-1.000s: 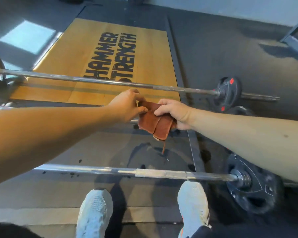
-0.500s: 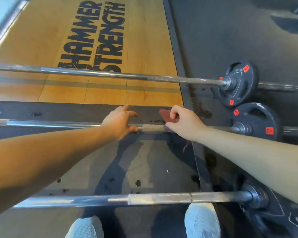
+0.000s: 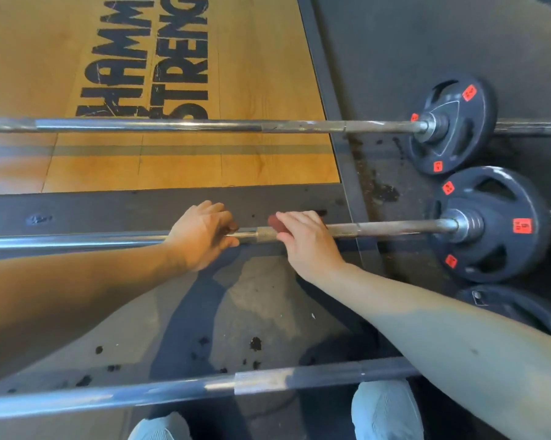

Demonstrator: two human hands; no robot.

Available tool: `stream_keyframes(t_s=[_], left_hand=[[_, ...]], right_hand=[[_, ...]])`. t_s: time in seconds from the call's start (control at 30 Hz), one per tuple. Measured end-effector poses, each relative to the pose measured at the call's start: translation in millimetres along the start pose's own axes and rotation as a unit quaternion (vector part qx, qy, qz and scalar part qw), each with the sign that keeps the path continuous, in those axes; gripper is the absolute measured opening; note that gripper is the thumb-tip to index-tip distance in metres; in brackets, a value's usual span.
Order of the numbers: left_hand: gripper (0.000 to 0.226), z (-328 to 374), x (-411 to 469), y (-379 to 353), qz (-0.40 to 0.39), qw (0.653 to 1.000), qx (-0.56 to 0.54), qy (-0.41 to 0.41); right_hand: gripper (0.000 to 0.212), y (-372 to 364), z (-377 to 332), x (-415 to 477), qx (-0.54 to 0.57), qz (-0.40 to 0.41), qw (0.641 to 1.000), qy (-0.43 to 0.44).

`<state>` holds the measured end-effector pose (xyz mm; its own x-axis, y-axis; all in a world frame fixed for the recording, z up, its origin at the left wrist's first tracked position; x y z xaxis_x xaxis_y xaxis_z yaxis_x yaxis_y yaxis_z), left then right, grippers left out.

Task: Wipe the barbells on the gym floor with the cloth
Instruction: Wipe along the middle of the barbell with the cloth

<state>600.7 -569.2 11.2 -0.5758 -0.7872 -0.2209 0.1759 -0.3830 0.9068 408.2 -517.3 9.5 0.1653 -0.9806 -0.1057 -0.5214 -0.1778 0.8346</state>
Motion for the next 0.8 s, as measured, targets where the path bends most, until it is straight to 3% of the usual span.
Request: stream_keyframes(t_s=[0.2,0.33,0.4,0.63,0.8], left_hand=[[0.048,-19,-4,6,-0.011,1.0,-0.012,0.002],[0.049,-44,-24,13,-0.006,0.999,-0.015,0.03],[0.048,-59,-36,15,-0.012,0.998,-0.014,0.054],[0.031,-82,-61,23,0.006,0.997,-0.019,0.08],[0.026,-84,-71,30,0.028,0.996,-0.027,0.085]], right_hand=[[0.024,9,-6,3,0.053,0.061,0.996,0.035],[0.019,-34,-76,28,0.0,-0.014,0.975,0.224],[0.019,-44,-83,33,-0.046,-0.06,0.96,0.269],[0.018,-1,-15,19,-0.095,-0.085,0.954,0.271],[0.013,-53,-96,43,-0.1,-0.087,0.929,0.345]])
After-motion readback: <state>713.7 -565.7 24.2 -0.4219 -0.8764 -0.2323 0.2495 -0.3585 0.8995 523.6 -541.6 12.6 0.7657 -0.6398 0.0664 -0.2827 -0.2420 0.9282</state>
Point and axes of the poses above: each hand's wrist, its own x-axis towards the middle knuckle, its own y-axis out of the back of the hand, z = x × y, the point moved 7 cm from there along x, towards the middle knuckle, and after that the axes turned 5 degrees about -z, right-handed, at the moved point
